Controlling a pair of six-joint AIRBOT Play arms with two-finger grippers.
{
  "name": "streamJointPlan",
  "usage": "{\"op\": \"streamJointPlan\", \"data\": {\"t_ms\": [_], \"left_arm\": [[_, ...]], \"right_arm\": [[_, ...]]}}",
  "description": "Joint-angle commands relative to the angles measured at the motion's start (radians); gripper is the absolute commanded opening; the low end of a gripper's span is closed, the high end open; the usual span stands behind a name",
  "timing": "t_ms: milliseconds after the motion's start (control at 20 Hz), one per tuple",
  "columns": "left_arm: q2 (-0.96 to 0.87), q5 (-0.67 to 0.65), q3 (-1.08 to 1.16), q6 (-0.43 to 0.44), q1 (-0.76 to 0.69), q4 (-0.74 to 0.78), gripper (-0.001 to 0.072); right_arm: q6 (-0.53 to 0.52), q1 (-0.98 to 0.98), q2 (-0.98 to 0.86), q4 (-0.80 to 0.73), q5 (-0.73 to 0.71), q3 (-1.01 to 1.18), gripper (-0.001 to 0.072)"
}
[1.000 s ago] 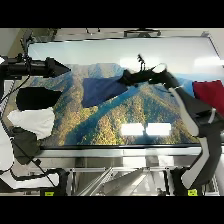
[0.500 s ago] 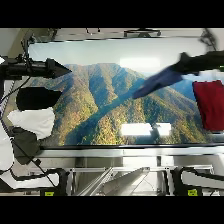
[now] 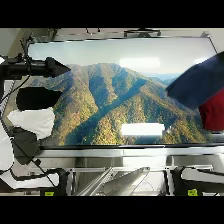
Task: Fold the shirts.
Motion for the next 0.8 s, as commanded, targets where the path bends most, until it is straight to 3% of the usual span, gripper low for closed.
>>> {"op": "streamJointPlan", "data": {"t_ms": [0,100,200,450,650,750], "left_arm": [[0.000,0.069,0.000,0.001,-0.001,0.000,0.0017],[0.000,0.074,0.000,0.001,0.000,0.001,0.0018],[0.000,0.072,0.000,0.001,-0.001,0.001,0.0018],[0.000,0.023,0.000,0.002,-0.001,0.002,0.0018],[0.000,-0.023,0.000,0.001,-0.001,0.001,0.0018],[0.000,-0.035,0.000,0.000,-0.001,0.001,0.0018]], "right_arm": [[0.071,-0.056,-0.190,0.073,-0.036,0.365,0.0015],[0.118,-0.092,-0.200,0.010,-0.061,0.399,0.0015],[0.166,-0.149,-0.182,-0.031,-0.031,0.296,0.0015],[0.067,-0.278,-0.123,-0.132,0.227,-0.152,0.0016],[0.068,-0.387,0.091,-0.181,0.014,-0.708,0.0016],[0.067,-0.453,0.159,-0.229,-0.026,-0.844,0.0017]]}}
